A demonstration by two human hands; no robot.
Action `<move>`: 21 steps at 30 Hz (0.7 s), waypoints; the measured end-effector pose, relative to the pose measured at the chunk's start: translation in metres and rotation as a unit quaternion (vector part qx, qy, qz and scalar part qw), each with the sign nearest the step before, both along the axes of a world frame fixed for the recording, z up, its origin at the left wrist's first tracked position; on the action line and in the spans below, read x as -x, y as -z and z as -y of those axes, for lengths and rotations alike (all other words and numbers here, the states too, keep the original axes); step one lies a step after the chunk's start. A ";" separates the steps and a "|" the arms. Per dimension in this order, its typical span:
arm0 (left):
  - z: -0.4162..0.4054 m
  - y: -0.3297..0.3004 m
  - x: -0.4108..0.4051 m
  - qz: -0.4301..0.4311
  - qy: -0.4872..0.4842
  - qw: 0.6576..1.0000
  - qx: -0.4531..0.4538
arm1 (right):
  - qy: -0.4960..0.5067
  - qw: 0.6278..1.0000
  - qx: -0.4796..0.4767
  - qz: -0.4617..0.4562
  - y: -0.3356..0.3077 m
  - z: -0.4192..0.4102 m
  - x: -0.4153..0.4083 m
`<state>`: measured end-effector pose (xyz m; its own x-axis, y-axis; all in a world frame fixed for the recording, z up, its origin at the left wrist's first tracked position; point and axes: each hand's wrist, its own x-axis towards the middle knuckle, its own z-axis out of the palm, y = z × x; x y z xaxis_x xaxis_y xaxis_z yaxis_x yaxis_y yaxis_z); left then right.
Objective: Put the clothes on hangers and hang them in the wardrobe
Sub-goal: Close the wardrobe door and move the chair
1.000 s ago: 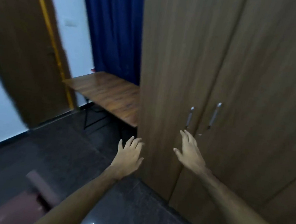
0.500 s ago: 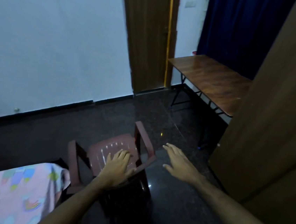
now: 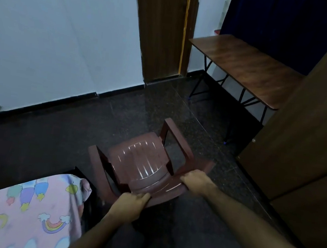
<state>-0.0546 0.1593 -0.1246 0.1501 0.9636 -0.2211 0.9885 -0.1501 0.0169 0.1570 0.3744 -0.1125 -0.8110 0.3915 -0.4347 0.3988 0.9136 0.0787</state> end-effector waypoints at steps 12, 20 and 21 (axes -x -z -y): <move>-0.036 0.002 0.072 -0.013 0.082 0.997 0.009 | 0.033 0.998 -0.045 0.013 -0.007 -0.002 0.041; -0.096 -0.018 0.145 -0.026 0.144 0.989 -0.009 | 0.035 0.996 -0.047 0.072 -0.027 -0.003 0.091; -0.109 -0.016 0.151 -0.022 0.144 0.989 -0.002 | 0.045 0.996 -0.042 0.071 -0.025 -0.007 0.093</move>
